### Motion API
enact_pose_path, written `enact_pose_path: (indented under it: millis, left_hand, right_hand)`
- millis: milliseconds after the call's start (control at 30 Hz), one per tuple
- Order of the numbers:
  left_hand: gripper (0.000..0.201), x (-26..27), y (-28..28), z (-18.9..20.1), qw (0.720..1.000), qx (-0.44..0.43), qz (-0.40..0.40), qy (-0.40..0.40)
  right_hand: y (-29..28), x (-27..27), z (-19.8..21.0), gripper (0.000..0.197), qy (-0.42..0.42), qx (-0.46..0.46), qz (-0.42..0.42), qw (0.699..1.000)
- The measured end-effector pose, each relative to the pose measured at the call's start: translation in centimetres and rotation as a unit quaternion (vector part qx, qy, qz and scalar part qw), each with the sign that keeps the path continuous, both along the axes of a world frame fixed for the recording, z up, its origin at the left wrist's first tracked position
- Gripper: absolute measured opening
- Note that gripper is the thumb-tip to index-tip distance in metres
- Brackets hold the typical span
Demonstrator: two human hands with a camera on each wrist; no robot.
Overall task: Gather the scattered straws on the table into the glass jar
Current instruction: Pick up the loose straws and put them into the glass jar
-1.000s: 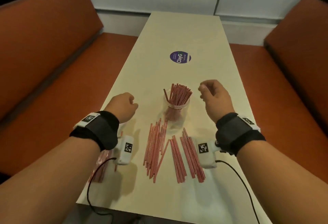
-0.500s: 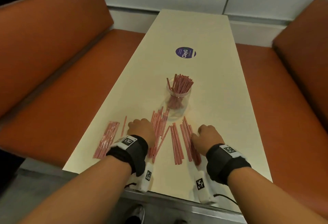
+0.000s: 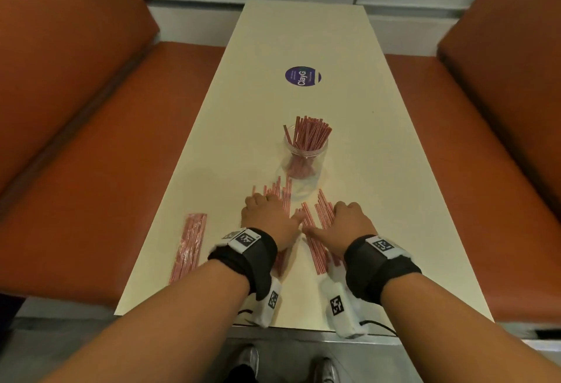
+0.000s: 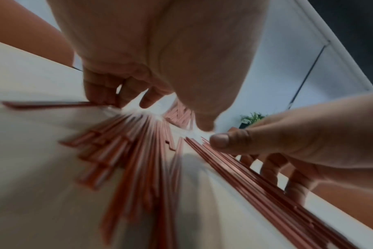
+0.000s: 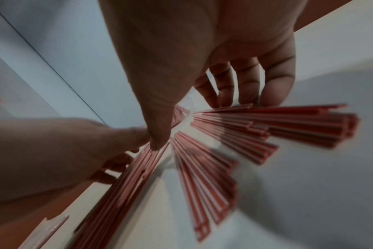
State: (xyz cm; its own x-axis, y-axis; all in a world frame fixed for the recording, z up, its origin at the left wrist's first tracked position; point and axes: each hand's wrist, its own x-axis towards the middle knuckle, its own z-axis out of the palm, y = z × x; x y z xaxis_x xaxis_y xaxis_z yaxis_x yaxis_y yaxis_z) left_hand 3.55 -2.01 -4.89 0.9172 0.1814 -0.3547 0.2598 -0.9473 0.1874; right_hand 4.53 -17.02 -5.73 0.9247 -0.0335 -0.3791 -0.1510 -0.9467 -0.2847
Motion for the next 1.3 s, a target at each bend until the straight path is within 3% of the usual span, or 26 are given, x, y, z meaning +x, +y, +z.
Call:
enact_pose_path:
  millis: [100,200,300,400,600,767,867,1033,1233,1300]
  left_hand:
    - [0.087,0.6,-0.2,-0.3,0.998,-0.002,-0.048,-0.031]
    - [0.086,0.5,0.7,-0.1,0.999,-0.006,-0.001,-0.045]
    - [0.070,0.6,1.6,0.3,0.997,-0.046,0.051,-0.029]
    - [0.051,1.0,2.1,0.4,0.994,-0.090,0.043,-0.043]
    - [0.048,0.6,2.5,0.9,0.996,-0.063,0.064,-0.009]
    - [0.019,1.7,2.2,1.3,0.995,-0.076,0.061,-0.008]
    - [0.033,2.3,2.8,0.7,0.993,-0.075,0.095,0.002]
    - [0.031,2.7,3.5,0.7,0.983,-0.111,0.145,0.000]
    - [0.023,2.9,4.1,1.4,0.954,-0.226,0.192,-0.050]
    - [0.024,3.1,4.0,1.7,0.908,-0.339,0.233,-0.085]
  right_hand:
    - [0.7,0.0,0.0,0.078,-0.009,-0.010,0.009,1.000]
    - [0.7,0.4,0.0,0.067,-0.011,-0.016,0.014,1.000]
    - [0.3,0.8,0.0,0.044,-0.014,-0.013,0.021,1.000]
    - [0.1,1.2,0.3,0.033,-0.014,-0.011,0.027,0.999]
    - [-0.6,1.4,0.5,0.044,-0.001,-0.014,0.020,1.000]
    - [-0.4,2.0,0.8,0.024,0.000,-0.013,0.036,0.999]
    - [-0.7,2.3,1.1,0.023,0.011,-0.003,0.036,0.999]
    - [-0.7,2.9,1.3,0.025,0.007,0.008,0.030,0.999]
    - [-0.7,3.6,1.9,0.028,0.018,0.015,0.016,1.000]
    - [-1.0,3.9,2.0,0.029,0.013,0.049,-0.013,0.999]
